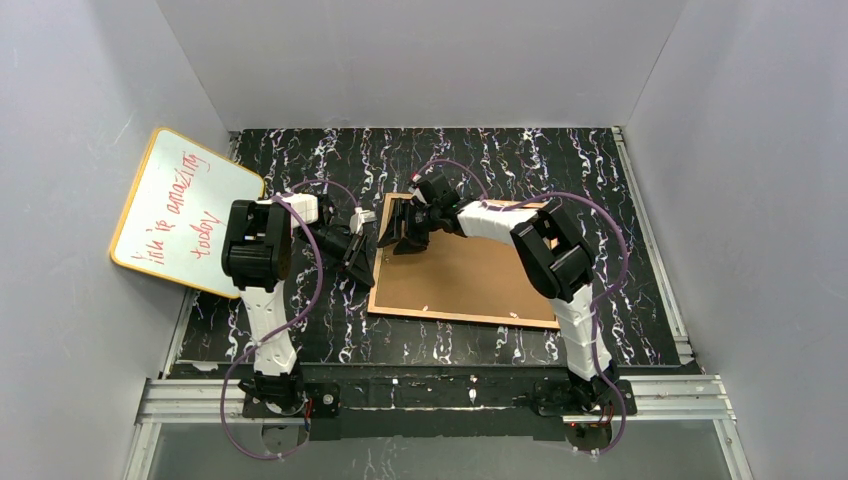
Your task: Put the photo into the frame
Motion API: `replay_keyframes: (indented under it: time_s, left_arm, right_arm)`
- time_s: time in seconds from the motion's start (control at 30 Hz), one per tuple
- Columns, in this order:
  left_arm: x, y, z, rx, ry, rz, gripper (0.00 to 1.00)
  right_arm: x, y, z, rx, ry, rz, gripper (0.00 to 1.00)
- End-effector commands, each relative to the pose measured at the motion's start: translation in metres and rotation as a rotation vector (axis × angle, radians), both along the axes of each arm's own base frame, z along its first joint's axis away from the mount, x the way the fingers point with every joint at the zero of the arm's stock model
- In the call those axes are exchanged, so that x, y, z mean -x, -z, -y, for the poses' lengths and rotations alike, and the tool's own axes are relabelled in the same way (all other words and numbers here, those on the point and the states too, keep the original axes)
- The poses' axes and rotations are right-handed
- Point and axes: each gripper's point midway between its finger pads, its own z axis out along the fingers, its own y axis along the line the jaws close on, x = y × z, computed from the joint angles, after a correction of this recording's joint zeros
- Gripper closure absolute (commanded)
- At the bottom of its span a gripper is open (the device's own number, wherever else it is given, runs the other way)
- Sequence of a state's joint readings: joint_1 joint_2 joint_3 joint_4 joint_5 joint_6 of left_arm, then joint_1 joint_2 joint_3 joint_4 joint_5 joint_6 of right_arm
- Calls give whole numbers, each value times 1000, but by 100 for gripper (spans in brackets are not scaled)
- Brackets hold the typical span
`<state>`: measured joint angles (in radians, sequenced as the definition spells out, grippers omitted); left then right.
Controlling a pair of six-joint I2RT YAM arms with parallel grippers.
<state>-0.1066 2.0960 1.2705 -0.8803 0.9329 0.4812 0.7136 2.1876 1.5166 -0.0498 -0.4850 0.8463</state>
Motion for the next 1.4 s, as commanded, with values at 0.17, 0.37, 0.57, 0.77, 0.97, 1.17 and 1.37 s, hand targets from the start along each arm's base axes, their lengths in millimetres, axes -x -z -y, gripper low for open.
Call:
replay_keyframes:
  time_s: [0.17,0.37,0.57,0.77,0.97,1.17,1.37]
  left_arm:
    - [-4,5,-5,-46,36,90,81]
    - [-5,5,-5,-50,38,96,81]
    - [-6,5,-6,-55,39,100,81]
    - [-7,6,-6,-56,40,101,82]
    - [-8,5,-6,-61,40,106,82]
    - [-16,-4,-7,-62,36,122,81]
    - [-35,-27,-12,-49,14,172,74]
  right_arm:
    - [10,6,-13,-5,-32,-28,38]
    - [15,8,-16,-20,-38,-56,39]
    - [22,10,-20,-30,-46,-81,40]
    - [25,12,-20,-33,-55,-93,41]
    - [20,7,-23,-39,-64,-72,41]
    - [-6,-24,-10,-9,-62,67,38]
    - [-13,-55,27,104,-91,318,28]
